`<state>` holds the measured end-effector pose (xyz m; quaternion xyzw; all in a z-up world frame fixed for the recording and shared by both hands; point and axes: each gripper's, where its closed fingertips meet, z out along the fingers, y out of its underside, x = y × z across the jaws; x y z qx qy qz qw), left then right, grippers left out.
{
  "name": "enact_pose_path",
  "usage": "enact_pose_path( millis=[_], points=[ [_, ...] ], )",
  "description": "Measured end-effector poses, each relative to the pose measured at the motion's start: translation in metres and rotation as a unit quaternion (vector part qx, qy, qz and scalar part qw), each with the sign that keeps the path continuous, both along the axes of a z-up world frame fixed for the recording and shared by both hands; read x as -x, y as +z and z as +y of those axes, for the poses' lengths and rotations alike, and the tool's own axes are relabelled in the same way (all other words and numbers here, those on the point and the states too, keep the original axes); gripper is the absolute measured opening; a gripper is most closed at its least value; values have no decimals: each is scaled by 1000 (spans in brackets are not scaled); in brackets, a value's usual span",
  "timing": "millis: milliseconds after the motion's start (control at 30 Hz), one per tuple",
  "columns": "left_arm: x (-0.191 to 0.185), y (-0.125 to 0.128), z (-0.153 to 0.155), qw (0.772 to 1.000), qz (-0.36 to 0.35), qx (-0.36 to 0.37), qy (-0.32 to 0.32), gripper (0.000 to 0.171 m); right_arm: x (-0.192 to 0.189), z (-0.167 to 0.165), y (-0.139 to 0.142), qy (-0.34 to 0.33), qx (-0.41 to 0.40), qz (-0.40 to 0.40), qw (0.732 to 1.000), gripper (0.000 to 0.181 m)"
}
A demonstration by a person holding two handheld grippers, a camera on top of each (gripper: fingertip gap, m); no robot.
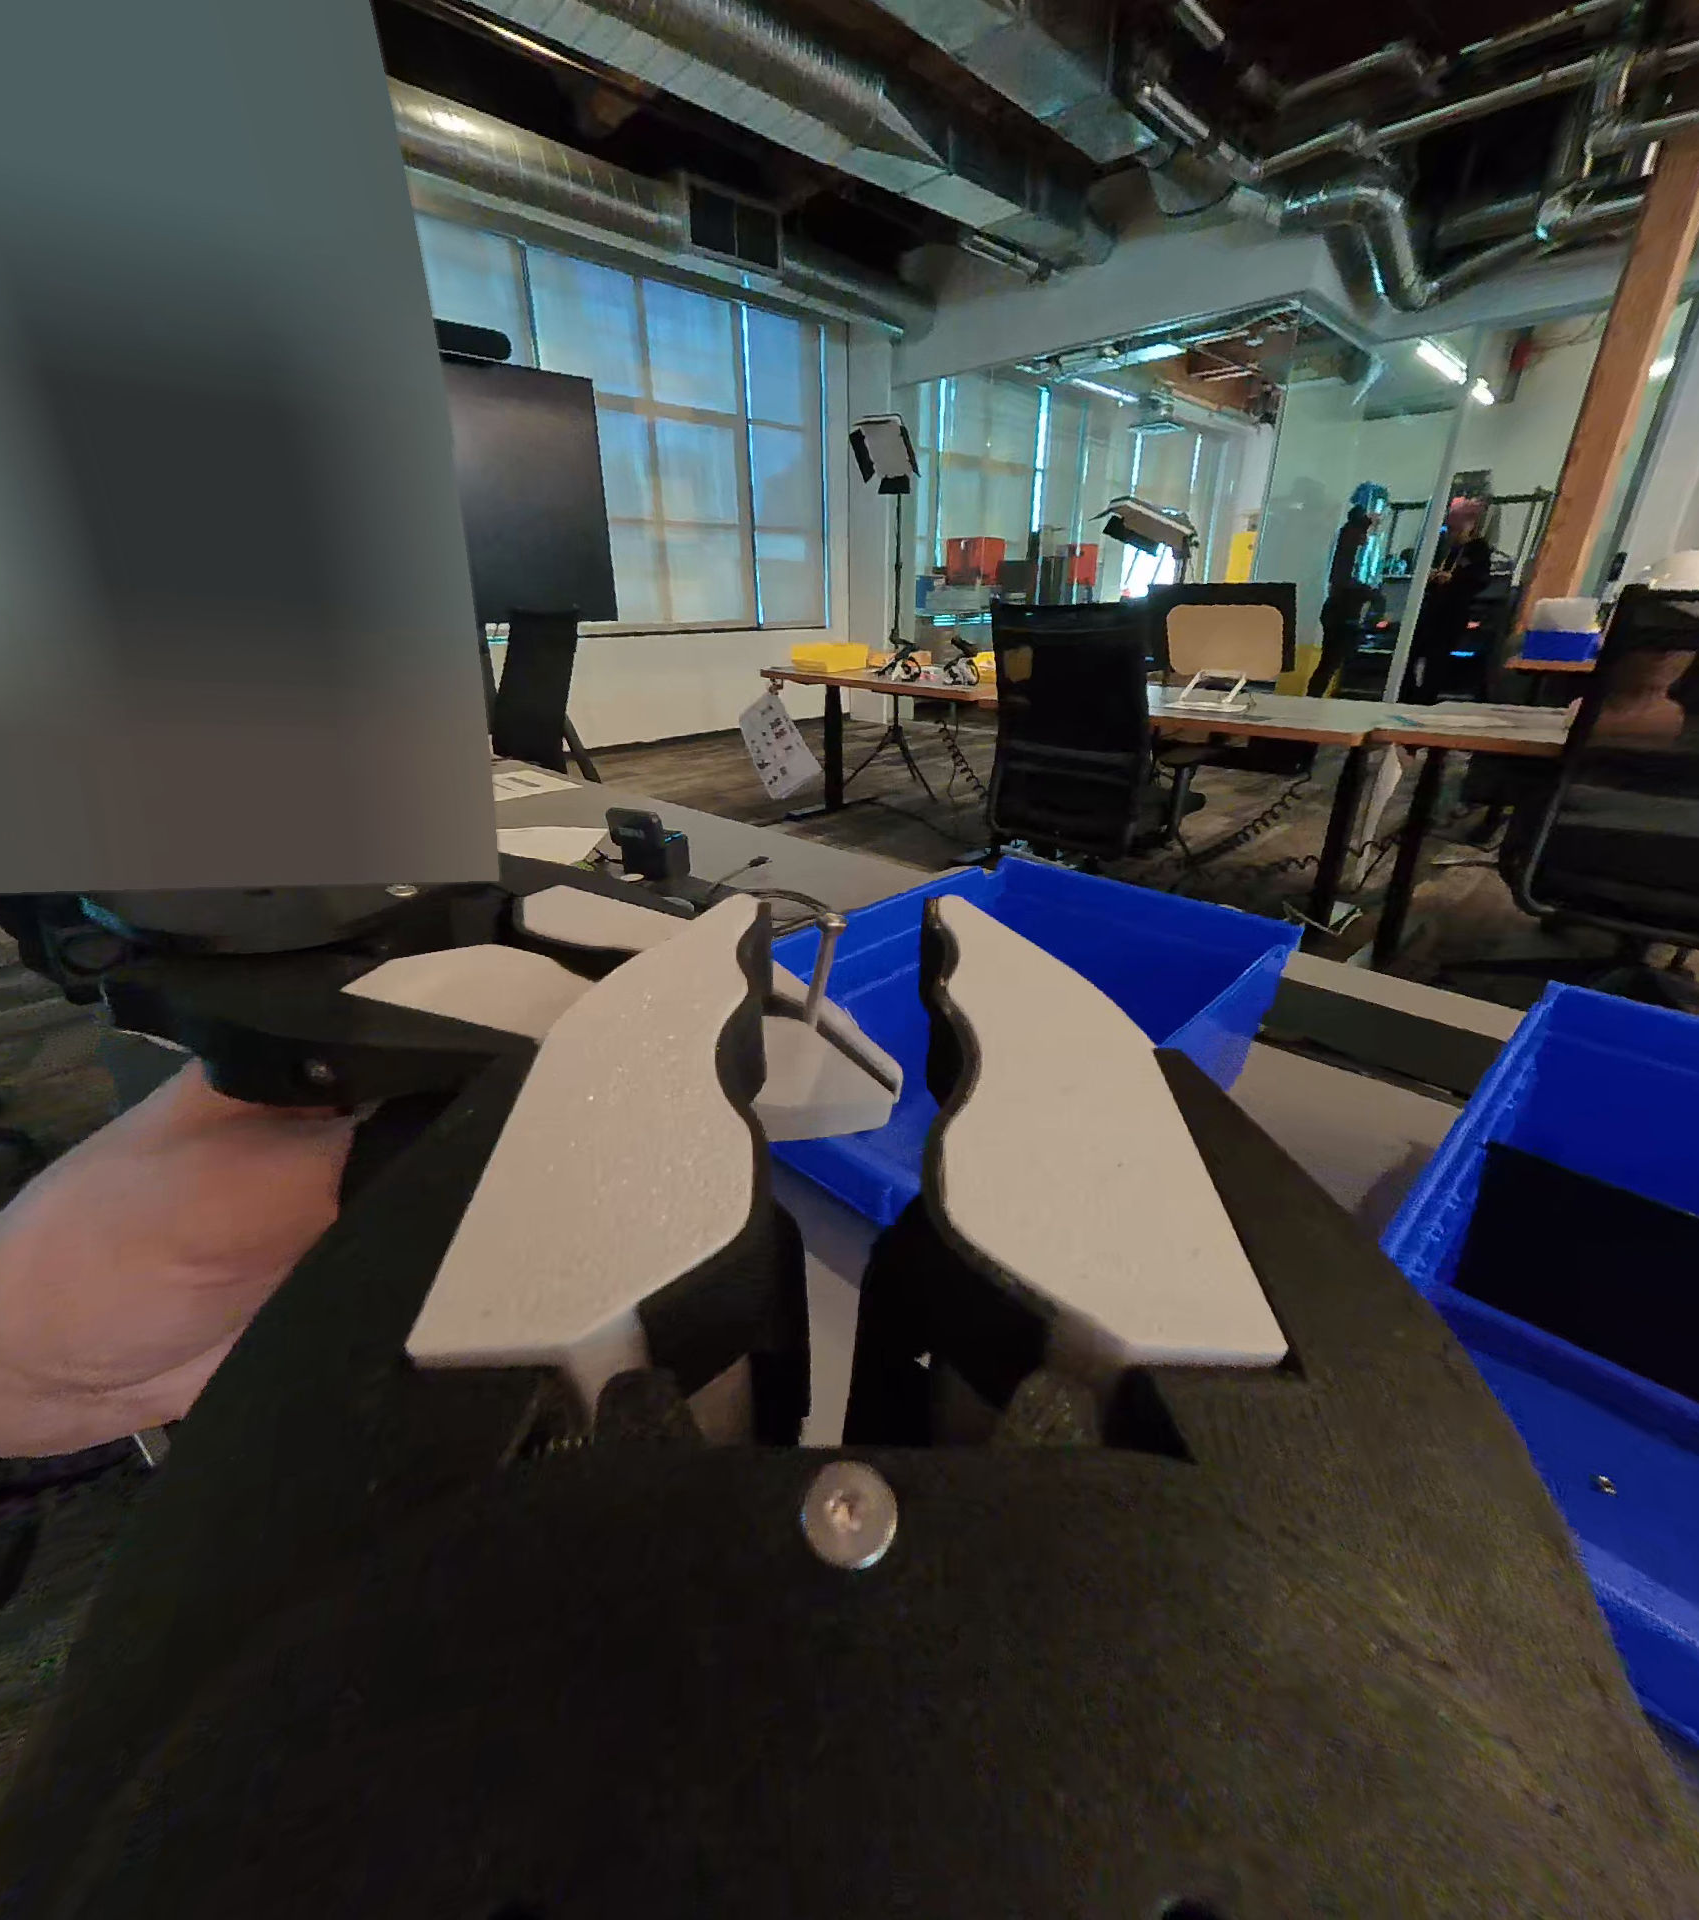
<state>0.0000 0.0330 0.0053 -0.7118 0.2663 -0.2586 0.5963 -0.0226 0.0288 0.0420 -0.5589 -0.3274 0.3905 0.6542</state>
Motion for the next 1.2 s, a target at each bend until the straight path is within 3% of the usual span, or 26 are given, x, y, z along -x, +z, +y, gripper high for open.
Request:
enact_pose_path(
  millis=[300, 467, 567, 633, 700, 767, 800, 933, 1000, 1067, 1133, 1200],
  points=[
    [-3, 0, -1, 1000, 2, -4, -5, 2, 3, -2, 1, 22, 3, 12, 1000, 5],
    [-4, 1, -2, 1000, 0, -8, -10, 2, 3, -3, 2, 41, 10, 15, 999, 5],
    [-9, 4, -8, 999, -16, -7, -39, 2, 2, -8, 5, 100, 8, 28, 995, 5],
    [-17, 11, -17, 994, -48, 1, -93, 2, -1, -18, 11, 191, 4, 47, 980, 5],
    [-24, 16, -29, 985, -83, 27, -152, 2, -6, -29, 17, 309, 6, 62, 949, 5],
    [-33, 22, -43, 970, -110, 47, -212, 1, -14, -42, 22, 444, -9, 74, 893, 4],
    [-38, 23, -51, 963, -115, 54, -240, 2, -20, -50, 23, 510, -12, 77, 856, 4],
    [-57, 24, -75, 936, -127, 87, -317, 2, -46, -74, 23, 743, 13, 78, 665, 4],
    [-61, 25, -81, 925, -138, 97, -340, 2, -53, -80, 24, 811, 36, 82, 579, 5],
    [-63, 26, -85, 919, -149, 102, -351, 2, -57, -83, 25, 848, 49, 92, 519, 4],
    [-63, 27, -84, 921, -150, 99, -346, 2, -57, -82, 26, 864, 55, 106, 490, 5],
    [-61, 27, -82, 925, -144, 95, -338, 2, -55, -81, 27, 860, 53, 119, 494, 5]
  ],
)
